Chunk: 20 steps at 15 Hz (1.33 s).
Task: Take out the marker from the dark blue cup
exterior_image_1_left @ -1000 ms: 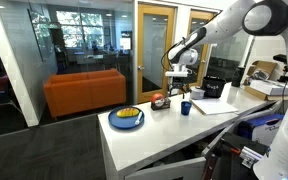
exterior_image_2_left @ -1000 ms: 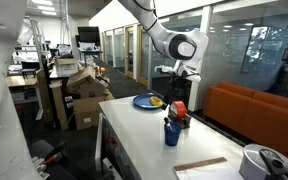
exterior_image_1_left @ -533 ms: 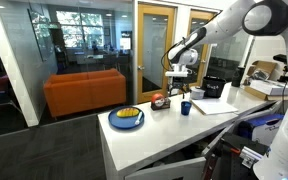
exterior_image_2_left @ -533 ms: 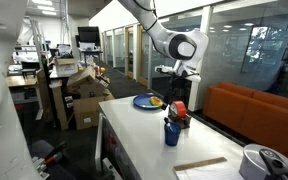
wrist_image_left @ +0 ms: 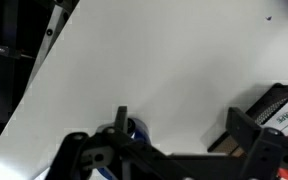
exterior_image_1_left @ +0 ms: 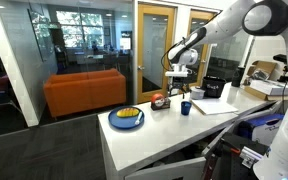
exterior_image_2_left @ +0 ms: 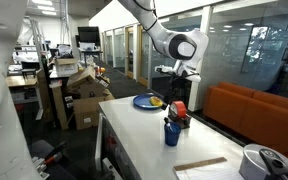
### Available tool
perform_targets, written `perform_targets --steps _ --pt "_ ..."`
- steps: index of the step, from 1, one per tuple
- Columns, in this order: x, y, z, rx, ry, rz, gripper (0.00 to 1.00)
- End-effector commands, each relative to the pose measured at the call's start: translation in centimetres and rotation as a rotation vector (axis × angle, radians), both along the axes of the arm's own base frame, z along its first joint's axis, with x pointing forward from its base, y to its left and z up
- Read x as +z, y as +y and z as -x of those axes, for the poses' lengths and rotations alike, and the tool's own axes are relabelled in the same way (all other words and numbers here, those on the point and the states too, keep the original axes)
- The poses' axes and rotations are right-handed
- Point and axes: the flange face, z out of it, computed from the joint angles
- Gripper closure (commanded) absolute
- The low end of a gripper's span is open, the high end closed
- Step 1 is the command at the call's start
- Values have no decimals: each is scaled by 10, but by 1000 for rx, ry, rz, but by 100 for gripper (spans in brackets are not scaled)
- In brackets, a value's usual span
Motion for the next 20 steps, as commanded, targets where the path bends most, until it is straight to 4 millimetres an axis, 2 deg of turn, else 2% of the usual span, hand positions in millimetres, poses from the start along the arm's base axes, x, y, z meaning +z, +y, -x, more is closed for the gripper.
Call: perform_targets --steps 1,7,13,16,20 --pt "1 0 -1 15 -11 9 0" --pt "-2 -10 2 -44 18 -17 0" --pt "-29 -37 17 -149 85 -57 0" --pt "-42 -38 19 -161 103 -69 0" --pt "-45 -37 19 -167 114 -82 0"
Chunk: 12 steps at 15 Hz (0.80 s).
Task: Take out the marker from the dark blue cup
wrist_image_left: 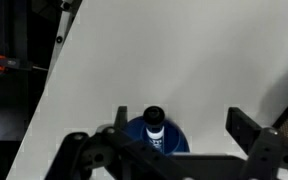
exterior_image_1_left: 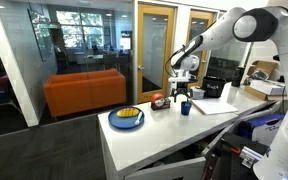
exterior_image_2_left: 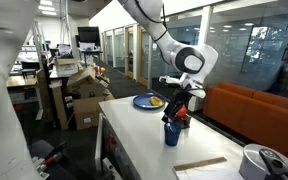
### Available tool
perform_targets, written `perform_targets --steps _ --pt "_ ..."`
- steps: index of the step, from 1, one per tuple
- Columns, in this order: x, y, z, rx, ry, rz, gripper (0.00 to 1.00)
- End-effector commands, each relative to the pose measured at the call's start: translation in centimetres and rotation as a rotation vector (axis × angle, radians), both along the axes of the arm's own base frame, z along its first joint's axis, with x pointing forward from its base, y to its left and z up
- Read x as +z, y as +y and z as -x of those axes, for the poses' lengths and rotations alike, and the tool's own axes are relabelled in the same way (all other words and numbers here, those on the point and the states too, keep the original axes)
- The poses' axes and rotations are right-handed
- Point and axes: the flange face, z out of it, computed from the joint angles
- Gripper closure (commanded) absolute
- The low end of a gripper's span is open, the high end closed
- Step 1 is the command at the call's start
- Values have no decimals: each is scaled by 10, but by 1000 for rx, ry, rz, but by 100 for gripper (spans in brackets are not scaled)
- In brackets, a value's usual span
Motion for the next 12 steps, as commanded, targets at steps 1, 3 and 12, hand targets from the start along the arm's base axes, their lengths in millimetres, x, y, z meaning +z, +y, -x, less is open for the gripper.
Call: perform_targets --steps 1,3,12 --pt "3 -3 -4 -32 14 -34 0" --pt "4 -3 -3 -35 15 -35 26" --pt "8 -14 1 -62 6 -42 88"
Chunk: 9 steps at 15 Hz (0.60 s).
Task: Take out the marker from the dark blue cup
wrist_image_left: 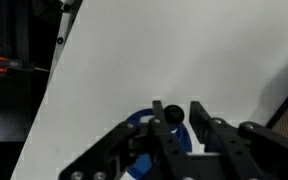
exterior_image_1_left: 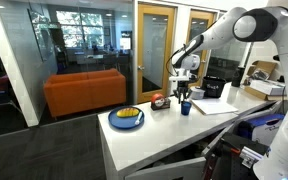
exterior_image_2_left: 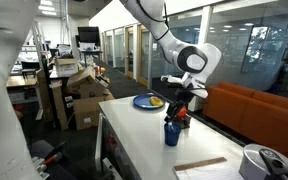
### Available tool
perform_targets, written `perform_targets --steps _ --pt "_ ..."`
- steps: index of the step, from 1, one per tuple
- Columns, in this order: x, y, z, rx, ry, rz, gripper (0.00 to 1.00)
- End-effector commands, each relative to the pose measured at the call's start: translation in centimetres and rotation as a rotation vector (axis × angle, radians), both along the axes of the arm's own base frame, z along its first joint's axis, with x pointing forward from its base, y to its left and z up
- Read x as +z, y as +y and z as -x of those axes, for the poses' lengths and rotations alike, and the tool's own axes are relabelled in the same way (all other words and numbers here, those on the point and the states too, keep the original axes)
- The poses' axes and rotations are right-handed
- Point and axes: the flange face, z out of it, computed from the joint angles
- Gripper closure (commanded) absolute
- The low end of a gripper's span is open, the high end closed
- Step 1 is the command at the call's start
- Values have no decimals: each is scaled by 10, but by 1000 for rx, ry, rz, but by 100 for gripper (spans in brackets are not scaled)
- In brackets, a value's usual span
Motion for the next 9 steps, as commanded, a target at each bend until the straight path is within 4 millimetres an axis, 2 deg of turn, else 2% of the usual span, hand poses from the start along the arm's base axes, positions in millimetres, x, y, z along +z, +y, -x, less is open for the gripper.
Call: perform_targets --steps 1,2,4,9 --pt "5 -6 -1 -39 2 -38 96" --pt "5 -7 0 -43 0 -40 99" --pt "8 -8 1 -47 -4 -40 95" --pt "33 -12 2 -50 -37 -5 95"
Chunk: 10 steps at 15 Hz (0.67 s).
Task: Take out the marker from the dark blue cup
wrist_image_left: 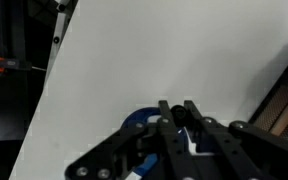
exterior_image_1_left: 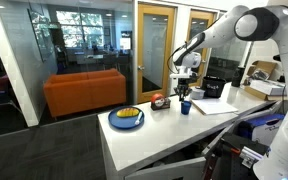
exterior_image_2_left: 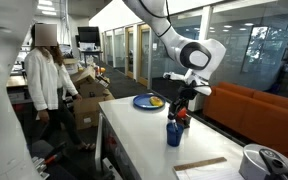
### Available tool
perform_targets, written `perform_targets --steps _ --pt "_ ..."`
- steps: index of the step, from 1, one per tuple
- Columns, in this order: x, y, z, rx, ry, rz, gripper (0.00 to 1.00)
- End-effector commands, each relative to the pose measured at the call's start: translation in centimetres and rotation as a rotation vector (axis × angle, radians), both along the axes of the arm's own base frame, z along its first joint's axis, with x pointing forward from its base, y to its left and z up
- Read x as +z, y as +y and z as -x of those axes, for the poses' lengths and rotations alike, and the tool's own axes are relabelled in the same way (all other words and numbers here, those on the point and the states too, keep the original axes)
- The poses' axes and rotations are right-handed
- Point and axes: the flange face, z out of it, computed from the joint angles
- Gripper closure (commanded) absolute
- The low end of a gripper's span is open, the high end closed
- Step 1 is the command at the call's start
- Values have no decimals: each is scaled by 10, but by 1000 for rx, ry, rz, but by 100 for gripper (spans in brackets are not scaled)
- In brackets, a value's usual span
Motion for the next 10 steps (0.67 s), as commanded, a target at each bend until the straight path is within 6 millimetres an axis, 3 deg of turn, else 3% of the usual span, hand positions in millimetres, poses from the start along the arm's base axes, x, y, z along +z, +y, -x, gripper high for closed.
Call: perform_targets --steps 1,10 --pt "26 -1 3 -25 -20 -1 95" --pt "91 19 8 -2 -105 81 95"
